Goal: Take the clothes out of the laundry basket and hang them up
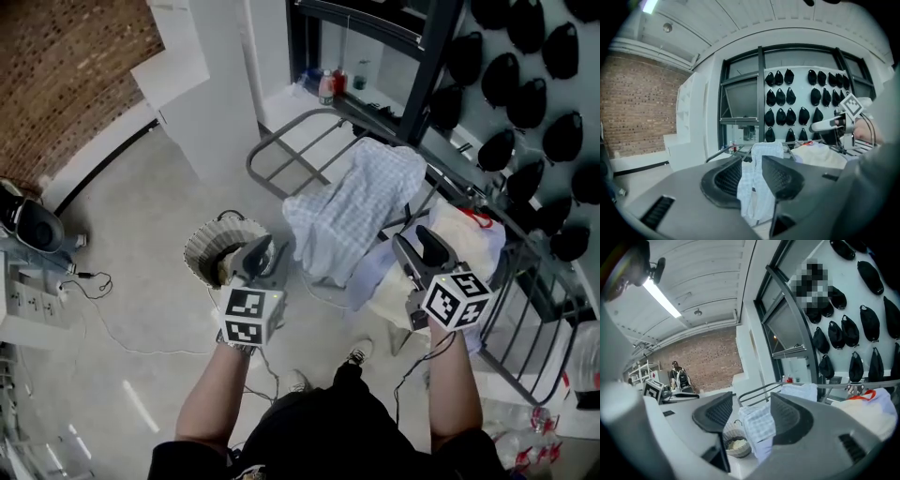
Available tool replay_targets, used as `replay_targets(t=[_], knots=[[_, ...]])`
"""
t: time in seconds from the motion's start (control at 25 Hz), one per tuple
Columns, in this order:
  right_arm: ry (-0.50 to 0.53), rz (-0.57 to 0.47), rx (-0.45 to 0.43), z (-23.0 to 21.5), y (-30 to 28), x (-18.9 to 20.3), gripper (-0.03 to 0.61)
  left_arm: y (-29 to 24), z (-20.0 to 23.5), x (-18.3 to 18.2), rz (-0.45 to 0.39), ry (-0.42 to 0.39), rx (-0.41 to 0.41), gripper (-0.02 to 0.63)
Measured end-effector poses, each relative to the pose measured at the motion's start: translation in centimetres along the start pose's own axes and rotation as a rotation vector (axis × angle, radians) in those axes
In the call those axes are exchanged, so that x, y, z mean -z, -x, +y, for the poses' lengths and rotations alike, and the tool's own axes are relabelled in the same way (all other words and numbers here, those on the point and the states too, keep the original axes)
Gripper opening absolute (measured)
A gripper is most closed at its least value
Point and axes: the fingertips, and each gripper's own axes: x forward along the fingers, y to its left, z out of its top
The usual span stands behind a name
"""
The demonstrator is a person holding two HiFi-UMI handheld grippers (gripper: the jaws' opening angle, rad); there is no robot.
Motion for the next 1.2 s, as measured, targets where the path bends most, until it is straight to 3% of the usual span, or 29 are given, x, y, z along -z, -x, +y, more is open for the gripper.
replay_targets(t=[0.32, 0.76, 0.8, 0.88, 1.2], knots=[[0.006, -0.001, -0.071, 8.5, -0.3, 1.7, 0.238, 7.4, 4.4, 0.5, -0.033, 0.006, -0.073, 0.028], [0.026, -0.012, -0.216, 15.9, -0.7, 2.9, 0.149, 15.3, 6.8, 2.8, -0.021, 0.045, -0.182, 0.018], [0.027, -0.016, -0.232, 16.3, -0.5, 2.9, 0.124, 15.9, 6.7, 2.9, -0.021, 0.053, -0.195, 0.018], [0.029, -0.03, -0.263, 16.7, 0.3, 2.7, 0.016, 16.9, 6.0, 3.0, -0.022, 0.062, -0.216, 0.017], [0.051, -0.023, -0.361, 14.9, 6.1, 3.7, 0.006, 19.1, -1.4, 3.1, -0.022, 0.082, -0.272, 0.014]])
